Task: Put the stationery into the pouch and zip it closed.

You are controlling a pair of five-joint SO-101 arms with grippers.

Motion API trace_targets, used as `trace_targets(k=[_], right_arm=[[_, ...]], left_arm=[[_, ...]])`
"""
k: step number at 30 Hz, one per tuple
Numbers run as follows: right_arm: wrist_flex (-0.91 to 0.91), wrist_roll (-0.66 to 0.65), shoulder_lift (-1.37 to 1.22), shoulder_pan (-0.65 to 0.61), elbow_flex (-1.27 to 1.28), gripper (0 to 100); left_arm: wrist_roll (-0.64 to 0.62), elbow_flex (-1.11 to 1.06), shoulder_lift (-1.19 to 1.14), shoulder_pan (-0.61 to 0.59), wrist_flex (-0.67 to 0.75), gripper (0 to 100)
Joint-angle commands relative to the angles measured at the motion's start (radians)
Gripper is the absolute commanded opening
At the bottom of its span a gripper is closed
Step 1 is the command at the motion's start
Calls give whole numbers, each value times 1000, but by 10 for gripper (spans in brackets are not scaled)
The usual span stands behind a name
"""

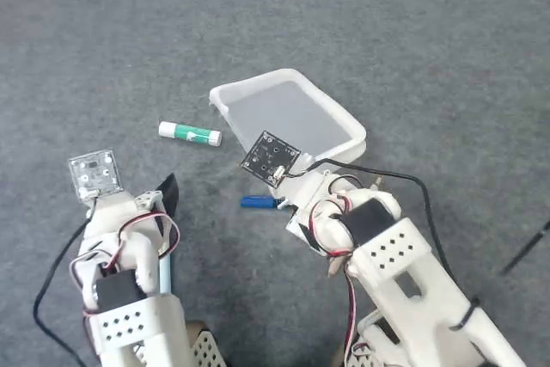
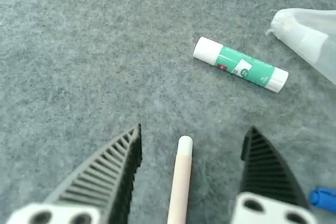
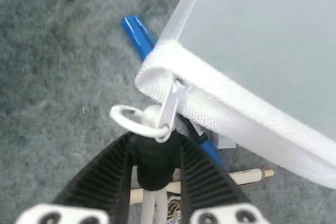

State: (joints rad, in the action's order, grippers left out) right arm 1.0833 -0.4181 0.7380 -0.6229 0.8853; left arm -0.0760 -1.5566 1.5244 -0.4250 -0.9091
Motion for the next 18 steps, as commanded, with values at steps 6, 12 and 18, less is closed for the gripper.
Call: trace_targets(k=[6,12,18], right_arm=[[-4,8,88,-5,-143,7],[-56,-44,82,-87,-178,7],[-102,44,85,-85,-175,7]], left_arm=[[-153,280,17,107,-18,305],[-204,361,17,219,8,305],[-336,380,15,272,-20,305]])
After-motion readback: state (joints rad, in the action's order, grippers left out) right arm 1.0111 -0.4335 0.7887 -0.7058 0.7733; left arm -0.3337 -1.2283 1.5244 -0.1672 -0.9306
